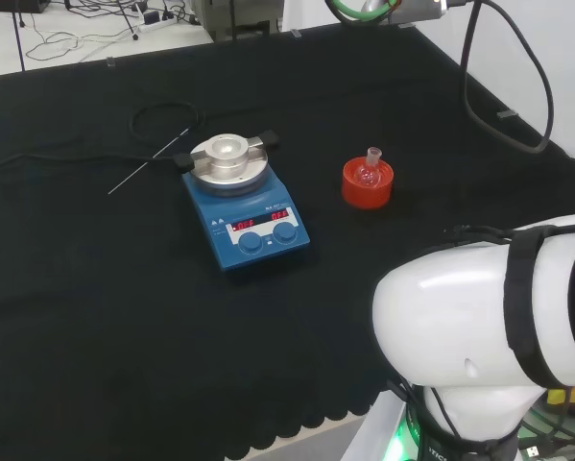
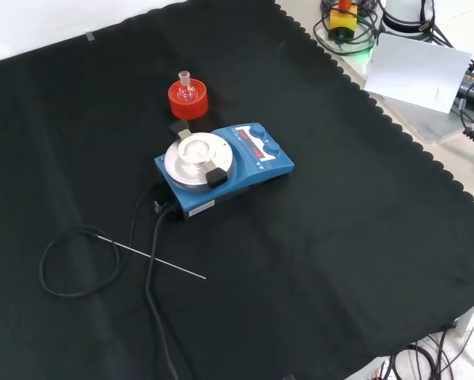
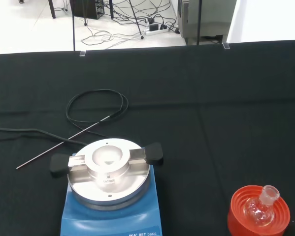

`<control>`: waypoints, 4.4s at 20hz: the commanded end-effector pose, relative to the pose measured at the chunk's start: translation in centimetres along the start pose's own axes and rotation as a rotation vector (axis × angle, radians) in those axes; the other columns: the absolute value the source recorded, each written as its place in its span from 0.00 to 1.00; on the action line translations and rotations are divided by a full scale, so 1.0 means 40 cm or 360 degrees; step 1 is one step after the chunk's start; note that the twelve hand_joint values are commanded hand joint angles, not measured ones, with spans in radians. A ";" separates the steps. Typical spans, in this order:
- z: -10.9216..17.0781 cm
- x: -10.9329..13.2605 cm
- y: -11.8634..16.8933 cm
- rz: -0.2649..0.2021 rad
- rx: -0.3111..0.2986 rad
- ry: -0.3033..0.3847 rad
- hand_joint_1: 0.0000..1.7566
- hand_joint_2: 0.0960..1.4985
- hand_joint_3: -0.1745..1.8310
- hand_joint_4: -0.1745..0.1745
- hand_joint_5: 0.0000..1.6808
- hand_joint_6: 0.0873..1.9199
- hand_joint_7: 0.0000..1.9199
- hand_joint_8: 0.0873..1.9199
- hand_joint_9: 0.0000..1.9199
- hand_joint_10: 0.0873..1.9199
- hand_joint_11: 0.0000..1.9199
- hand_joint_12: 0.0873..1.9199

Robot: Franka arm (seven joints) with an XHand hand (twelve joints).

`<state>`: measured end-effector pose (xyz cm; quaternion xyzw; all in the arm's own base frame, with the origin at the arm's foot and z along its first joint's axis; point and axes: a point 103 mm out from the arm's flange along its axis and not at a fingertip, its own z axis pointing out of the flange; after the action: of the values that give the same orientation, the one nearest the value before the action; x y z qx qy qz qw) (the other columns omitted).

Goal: Pick up the round-bottom flask.

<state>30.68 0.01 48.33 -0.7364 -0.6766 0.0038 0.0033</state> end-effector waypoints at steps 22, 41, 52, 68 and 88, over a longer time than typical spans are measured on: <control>0.151 -0.095 0.092 0.0108 0.0089 0.0094 0.04 0.87 0.22 0.42 0.22 0.14 0.06 0.29 0.12 0.33 0.00 0.69; 0.460 -0.326 0.350 0.0195 0.0112 0.0315 0.25 0.78 0.18 0.39 0.27 0.15 0.09 0.31 0.16 0.34 0.00 0.72; 0.627 -0.380 0.358 0.0261 0.0193 0.0401 0.40 0.65 0.16 0.40 0.31 0.17 0.11 0.32 0.18 0.34 0.01 0.73; 0.786 -0.419 0.317 0.0309 0.0301 0.0489 0.46 0.46 0.34 0.42 0.34 0.21 0.12 0.33 0.20 0.33 0.01 0.73; 0.883 -0.421 0.303 0.0355 0.0301 0.0499 0.48 0.41 0.37 0.42 0.34 0.23 0.13 0.33 0.21 0.33 0.02 0.73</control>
<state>41.08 -17.35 14.70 -0.7924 -0.5821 -0.0461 0.1762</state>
